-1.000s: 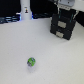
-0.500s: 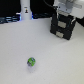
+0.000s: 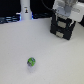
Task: Open the kcup holder, insert the kcup into the holder, and close the kcup holder
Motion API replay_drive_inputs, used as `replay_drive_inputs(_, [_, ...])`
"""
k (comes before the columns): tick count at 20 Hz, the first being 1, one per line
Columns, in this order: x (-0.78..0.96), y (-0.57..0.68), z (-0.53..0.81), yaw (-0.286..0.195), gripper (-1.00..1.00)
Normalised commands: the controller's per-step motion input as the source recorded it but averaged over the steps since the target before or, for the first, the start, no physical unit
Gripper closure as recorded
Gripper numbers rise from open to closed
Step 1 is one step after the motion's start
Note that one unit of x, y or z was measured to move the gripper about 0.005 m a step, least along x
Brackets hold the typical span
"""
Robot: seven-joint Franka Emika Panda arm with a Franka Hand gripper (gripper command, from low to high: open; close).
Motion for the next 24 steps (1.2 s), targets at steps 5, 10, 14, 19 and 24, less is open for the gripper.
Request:
replay_drive_inputs(5, [0.03, -0.01, 0.0, -0.006, 1.0])
replay_drive_inputs(10, [0.37, -0.07, 0.11, -0.014, 1.0])
replay_drive_inputs(14, [0.58, -0.22, 0.21, -0.021, 1.0])
replay_drive_inputs(19, [0.78, -0.18, 0.14, -0.059, 1.0])
replay_drive_inputs(24, [0.95, -0.24, 0.16, -0.064, 1.0])
